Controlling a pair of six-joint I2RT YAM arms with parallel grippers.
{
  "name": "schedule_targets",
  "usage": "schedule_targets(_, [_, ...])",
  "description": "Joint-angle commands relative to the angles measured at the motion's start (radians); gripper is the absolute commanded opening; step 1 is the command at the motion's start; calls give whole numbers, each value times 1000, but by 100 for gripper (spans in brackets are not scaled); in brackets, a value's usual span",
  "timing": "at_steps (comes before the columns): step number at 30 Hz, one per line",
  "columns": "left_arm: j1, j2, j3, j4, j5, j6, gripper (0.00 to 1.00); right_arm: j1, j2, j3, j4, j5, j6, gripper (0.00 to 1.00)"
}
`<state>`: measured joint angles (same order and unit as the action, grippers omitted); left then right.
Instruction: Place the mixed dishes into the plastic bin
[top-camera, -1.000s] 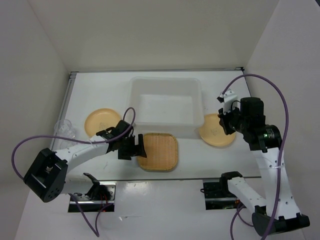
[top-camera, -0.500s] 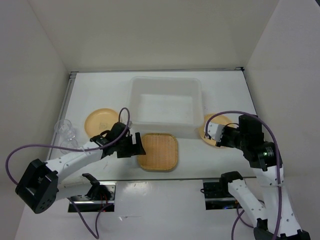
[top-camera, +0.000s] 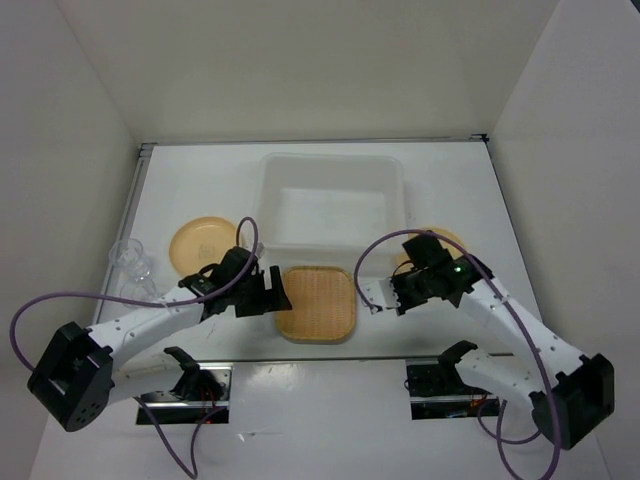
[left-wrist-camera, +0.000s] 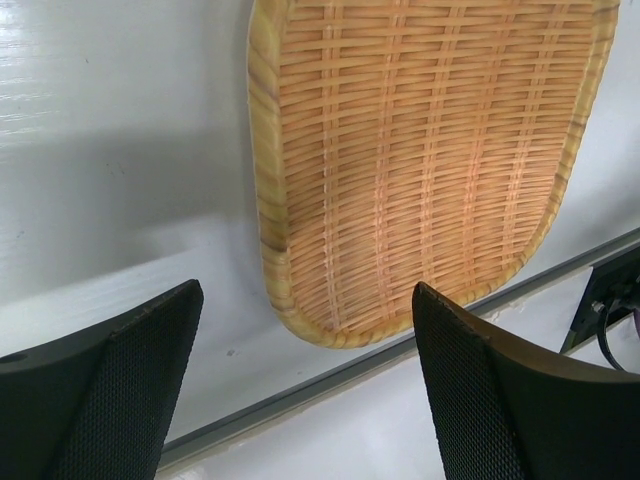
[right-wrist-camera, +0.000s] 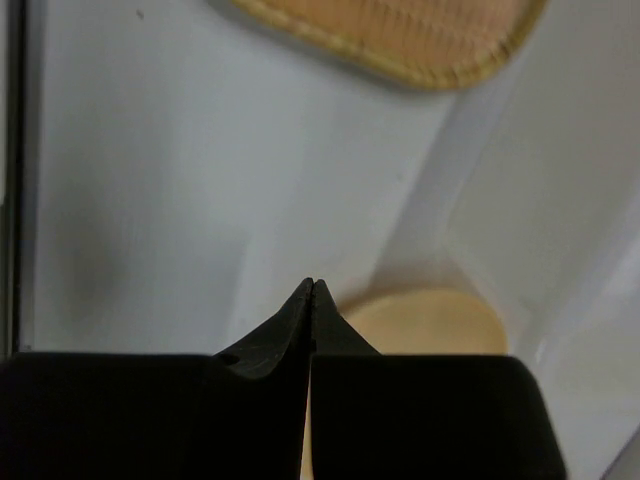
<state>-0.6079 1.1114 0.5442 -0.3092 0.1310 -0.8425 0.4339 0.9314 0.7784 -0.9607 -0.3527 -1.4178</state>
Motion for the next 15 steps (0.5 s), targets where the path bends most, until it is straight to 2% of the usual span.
schedule_targets(1, [-6,20,-9,50,-7,-9,91,149,81,-18,119,-3,126,0])
schedule_targets(2, [-6,33,-9,50,-7,-9,90,222,143,-8,143,-3,161,0])
schedule_targets(5, [-6,42,-9,50,-19,-9,90,293,234,1,212,-25,261,0])
schedule_targets(7, [-6,42,-9,41,-30,-9,90,293,287,1,275,-25,298,0])
schedule_targets(8, [-6,42,-9,41,-40,0,90,293,287,-16,348,-5,327,0])
schedule_targets(15, [-6,60,-9,83,-71,-18,87,293,257,-143,543,109,373,0])
